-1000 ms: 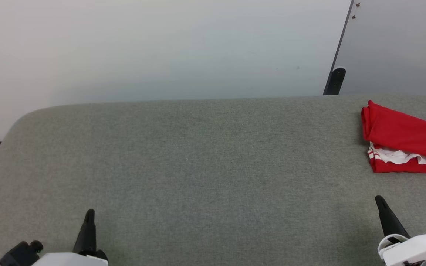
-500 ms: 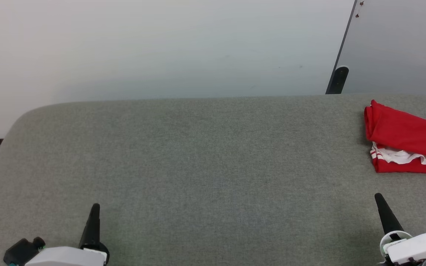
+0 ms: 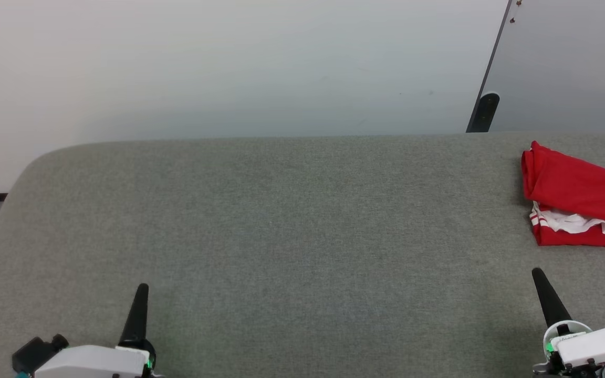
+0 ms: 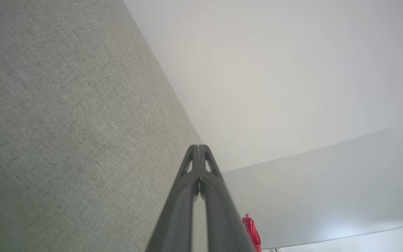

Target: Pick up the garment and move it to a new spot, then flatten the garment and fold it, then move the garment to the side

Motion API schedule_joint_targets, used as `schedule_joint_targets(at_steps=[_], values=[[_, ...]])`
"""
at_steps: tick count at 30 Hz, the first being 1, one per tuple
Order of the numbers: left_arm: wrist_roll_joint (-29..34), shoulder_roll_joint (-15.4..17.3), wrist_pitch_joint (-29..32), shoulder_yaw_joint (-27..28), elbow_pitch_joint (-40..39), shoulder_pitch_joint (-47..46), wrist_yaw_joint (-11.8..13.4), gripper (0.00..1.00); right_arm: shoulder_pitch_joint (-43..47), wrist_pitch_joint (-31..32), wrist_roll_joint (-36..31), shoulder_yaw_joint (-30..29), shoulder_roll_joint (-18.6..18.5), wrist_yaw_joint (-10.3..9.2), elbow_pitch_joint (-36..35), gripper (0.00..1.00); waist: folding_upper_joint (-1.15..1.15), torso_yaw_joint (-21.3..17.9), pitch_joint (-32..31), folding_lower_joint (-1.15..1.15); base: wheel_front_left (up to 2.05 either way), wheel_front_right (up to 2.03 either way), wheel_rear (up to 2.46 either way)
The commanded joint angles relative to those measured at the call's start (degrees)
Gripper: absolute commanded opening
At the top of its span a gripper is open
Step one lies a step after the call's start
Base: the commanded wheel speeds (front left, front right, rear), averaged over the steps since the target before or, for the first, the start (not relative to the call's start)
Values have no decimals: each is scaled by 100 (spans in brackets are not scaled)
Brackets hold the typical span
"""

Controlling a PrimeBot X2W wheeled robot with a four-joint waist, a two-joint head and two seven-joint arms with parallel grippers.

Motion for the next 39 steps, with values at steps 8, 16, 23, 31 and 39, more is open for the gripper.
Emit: schedule_joint_targets(at_steps=[8,16,23,31,39], values=[[-491,-42,131,36,-4,-181,-54,0,-162,39,532,-66,58,-5,5,0,0,26,20,0,0,0,0],[-852,-86,234,45,21,-237,-73,0,-207,74,902,-99,111,-5,41,0,0,49,39,0,0,0,0],[-1164,-124,321,53,43,-280,-82,0,-225,103,1223,-128,152,-6,69,0,0,70,55,0,0,0,0],[-1488,-166,415,63,68,-331,-90,0,-257,136,1566,-156,196,-6,99,0,0,93,73,0,0,0,0],[-1790,-205,507,70,90,-374,-108,0,-291,157,1889,-181,237,-7,128,0,0,117,92,0,0,0,0]])
